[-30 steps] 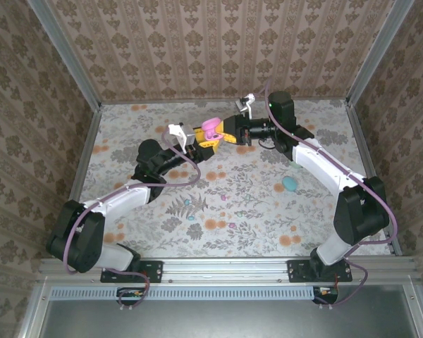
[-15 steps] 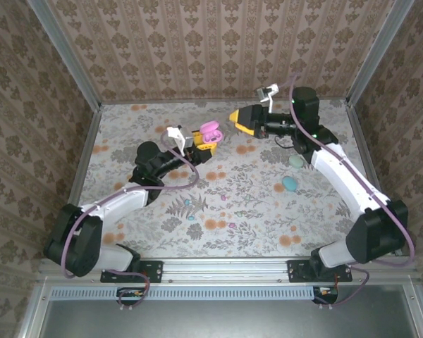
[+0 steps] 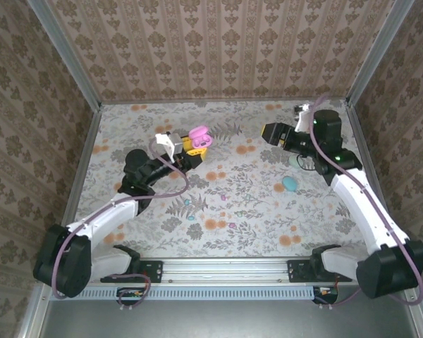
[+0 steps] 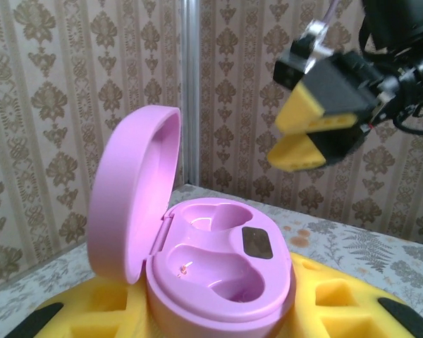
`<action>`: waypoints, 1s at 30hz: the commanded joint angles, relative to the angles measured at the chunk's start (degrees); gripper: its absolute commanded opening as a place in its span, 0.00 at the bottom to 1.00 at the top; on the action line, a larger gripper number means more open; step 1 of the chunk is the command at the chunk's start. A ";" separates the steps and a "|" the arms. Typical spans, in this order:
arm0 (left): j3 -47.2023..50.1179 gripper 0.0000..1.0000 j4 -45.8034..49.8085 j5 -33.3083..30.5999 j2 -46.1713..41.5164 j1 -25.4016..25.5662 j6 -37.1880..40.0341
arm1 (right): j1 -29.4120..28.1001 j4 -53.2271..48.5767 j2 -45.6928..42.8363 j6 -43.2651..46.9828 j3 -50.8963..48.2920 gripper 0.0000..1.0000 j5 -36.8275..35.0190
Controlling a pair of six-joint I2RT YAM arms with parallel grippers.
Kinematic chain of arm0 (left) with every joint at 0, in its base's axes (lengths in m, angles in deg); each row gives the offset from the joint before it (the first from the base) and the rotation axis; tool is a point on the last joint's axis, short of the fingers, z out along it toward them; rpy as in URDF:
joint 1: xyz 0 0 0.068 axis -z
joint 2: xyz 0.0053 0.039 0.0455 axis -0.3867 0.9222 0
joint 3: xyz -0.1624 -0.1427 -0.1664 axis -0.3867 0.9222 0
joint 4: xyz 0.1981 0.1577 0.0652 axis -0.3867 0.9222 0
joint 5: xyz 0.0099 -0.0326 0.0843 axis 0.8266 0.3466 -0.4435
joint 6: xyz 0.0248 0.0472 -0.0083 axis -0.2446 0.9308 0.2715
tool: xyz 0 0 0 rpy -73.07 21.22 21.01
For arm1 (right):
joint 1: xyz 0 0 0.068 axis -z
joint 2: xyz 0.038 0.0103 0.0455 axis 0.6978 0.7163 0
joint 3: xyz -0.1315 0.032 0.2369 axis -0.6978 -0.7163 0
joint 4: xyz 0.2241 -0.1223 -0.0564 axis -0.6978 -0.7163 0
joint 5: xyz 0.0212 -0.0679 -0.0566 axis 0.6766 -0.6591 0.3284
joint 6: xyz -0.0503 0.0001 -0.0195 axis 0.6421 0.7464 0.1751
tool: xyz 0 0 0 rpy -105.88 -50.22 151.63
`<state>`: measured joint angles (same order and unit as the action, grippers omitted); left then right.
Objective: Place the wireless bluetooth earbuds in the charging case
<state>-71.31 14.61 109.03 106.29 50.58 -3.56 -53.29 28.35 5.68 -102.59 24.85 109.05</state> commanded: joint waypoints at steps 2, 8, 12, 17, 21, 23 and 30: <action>2.39 0.35 2.44 -1.92 -3.66 -1.18 1.74 | -2.81 -13.02 6.66 3.46 1.93 0.56 -1.15; 5.37 0.35 6.09 -3.33 -8.55 -3.53 2.92 | -11.89 -19.51 14.51 4.60 4.03 0.43 -8.83; 6.67 0.35 9.13 -4.14 -12.29 -4.35 3.62 | -16.11 -23.16 21.06 4.38 7.77 0.37 -8.94; 7.34 0.35 13.21 -5.08 -17.04 -4.37 5.01 | -21.77 -28.52 28.34 3.64 12.84 0.35 -13.84; 8.11 0.35 15.80 -6.12 -20.70 -4.39 5.47 | -25.42 -30.69 33.57 3.73 15.94 0.33 -15.47; 8.29 0.35 17.22 -6.34 -22.34 -4.41 5.86 | -26.56 -31.19 35.67 3.58 17.40 0.32 -16.46; 8.71 0.36 20.28 -6.69 -27.49 -4.28 6.18 | -29.50 -34.69 43.04 4.05 23.21 0.32 -20.01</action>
<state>-63.34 33.37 102.91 80.58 46.54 1.21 -82.31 -2.25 46.53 -99.00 45.52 92.46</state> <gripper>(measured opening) 0.359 0.322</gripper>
